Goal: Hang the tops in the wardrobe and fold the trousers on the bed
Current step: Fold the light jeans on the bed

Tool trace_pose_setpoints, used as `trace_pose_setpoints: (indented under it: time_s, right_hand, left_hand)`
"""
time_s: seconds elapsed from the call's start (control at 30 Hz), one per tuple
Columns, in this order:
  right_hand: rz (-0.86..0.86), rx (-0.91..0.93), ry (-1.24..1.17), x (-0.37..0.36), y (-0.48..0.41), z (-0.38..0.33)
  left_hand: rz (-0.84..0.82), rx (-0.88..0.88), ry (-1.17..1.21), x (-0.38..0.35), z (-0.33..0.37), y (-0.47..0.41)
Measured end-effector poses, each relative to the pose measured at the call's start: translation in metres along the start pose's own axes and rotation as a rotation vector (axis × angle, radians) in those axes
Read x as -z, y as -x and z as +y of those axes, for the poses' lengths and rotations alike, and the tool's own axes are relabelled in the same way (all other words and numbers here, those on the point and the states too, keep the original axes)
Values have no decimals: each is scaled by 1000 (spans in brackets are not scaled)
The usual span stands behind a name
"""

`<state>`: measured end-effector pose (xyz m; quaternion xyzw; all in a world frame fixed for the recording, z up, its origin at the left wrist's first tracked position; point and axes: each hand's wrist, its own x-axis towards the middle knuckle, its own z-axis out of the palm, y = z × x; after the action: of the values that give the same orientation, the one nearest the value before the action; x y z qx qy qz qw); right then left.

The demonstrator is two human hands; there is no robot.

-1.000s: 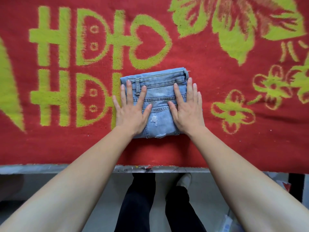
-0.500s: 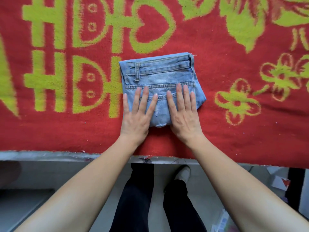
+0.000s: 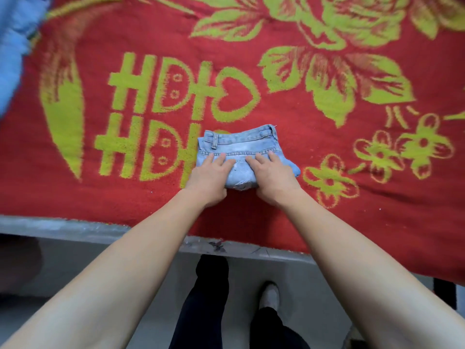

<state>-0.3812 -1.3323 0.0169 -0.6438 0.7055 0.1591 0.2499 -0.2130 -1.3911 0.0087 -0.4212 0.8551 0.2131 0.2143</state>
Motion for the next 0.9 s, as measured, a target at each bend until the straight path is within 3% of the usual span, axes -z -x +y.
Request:
trace_pose_setpoints:
  time_s: [0.17,0.33,0.47,0.73,0.9]
  right_hand:
    - [-26,72,-154,31,74,4]
    - [100,196,-45,-10,133,7]
    - [50,220,25,-40,134,9]
    - [75,227,128,-57,130,7]
    - [169,209,104,-32,156,4]
  left_hand:
    - [-57,37,234,26,27,72]
    - [-112,126,345,-10,54,129]
    - [-77,169,362,-35,60,137]
    - [-51,160,58,-80,68,146]
    - [111,209,37,-44,75,164]
